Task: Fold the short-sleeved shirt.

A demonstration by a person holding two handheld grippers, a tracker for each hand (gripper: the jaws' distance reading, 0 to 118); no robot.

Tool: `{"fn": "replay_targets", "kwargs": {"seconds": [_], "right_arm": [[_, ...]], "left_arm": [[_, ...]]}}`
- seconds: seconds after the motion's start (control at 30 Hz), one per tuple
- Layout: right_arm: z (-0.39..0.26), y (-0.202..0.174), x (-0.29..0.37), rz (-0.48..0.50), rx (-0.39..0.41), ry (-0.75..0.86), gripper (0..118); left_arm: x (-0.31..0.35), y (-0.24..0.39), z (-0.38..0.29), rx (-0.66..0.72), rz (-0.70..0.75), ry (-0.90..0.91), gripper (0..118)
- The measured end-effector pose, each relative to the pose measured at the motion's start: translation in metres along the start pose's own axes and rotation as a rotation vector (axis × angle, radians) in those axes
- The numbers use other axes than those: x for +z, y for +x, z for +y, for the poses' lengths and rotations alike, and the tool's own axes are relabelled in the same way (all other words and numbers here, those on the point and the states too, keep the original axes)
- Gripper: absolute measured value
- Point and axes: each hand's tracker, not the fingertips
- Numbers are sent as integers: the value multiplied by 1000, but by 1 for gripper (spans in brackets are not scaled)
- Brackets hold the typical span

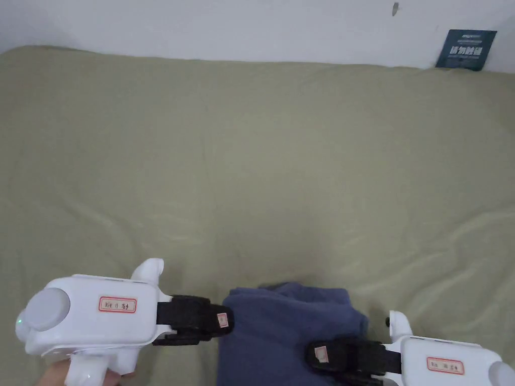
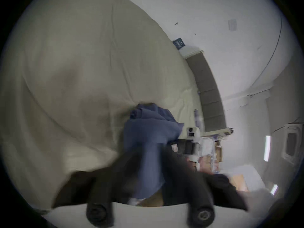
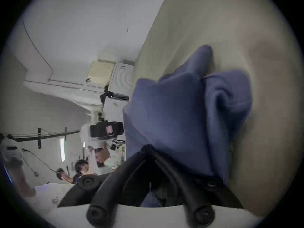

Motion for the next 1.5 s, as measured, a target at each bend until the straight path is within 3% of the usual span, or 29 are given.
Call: {"fn": "replay_targets", "kwargs": {"seconds": [0.03, 0.07, 0.17, 0.23, 0.27, 0.3, 0.33, 0.37, 0.43, 0.5, 0.6, 0.73, 0.87, 0.97, 1.07, 1.17, 1.2, 1.23, 1.27, 1.3, 1.33, 1.5], "right_arm": [[2, 1, -1, 13, 0, -20, 0], [3, 2, -3, 21, -10, -33, 0], [3, 5, 0, 38, -24, -31, 0], [-2, 3, -2, 55, -47, -18, 0], [-3, 2, -2, 66, -63, -11, 0], [-3, 1, -2, 63, -73, -3, 0], [-4, -4, -2, 56, -74, 1, 0], [-3, -9, -1, 24, -57, 2, 0], [-3, -24, 1, -23, -11, 19, 0], [-1, -42, 3, -65, 37, 35, 0], [-2, -68, 9, -25, 82, 59, 1], [2, -99, 13, -22, 156, 102, 1], [11, -114, 13, -47, 209, 116, 0], [19, -118, 10, -52, 218, 125, 0], [27, -114, 8, -74, 226, 133, 0], [31, -110, 6, -102, 231, 125, 0], [32, -109, 6, -108, 232, 121, 0], [33, -108, 6, -115, 233, 119, 0], [34, -107, 7, -118, 233, 119, 0], [35, -104, 7, -122, 232, 119, 0], [36, -103, 8, -125, 230, 122, 0], [41, -100, 19, -123, 236, 136, 0]], "left_arm": [[-7, -4, 1, 13, -46, -36, 109], [-19, -12, 1, 21, -82, -82, 118], [-48, -31, -1, 62, -55, -95, 117], [-62, -31, -6, 70, -205, -72, 116], [-70, -31, -5, 104, -257, -75, 114], [-78, -31, -5, 101, -266, -86, 98], [-82, -26, -6, 70, -215, -74, 66], [-83, -23, -3, 46, -164, -63, 21], [-82, -30, 3, 21, -25, -86, 21], [-72, -27, 7, 59, -104, -117, 21], [-33, -22, 18, 31, -78, -89, 21], [68, -49, 52, 26, 20, 11, 21], [182, -99, 85, 74, 195, 91, 21], [241, -144, 106, 108, 236, 66, 21], [262, -164, 123, 147, 296, 63, 21], [260, -166, 139, 145, 266, 43, 21], [258, -164, 141, 129, 268, 32, 22], [255, -162, 145, 109, 272, 20, 36], [256, -164, 149, 104, 281, 8, 63], [256, -163, 151, 98, 302, 7, 102], [258, -160, 152, 94, 328, 10, 117], [279, -147, 143, 102, 431, 97, 118]]}}
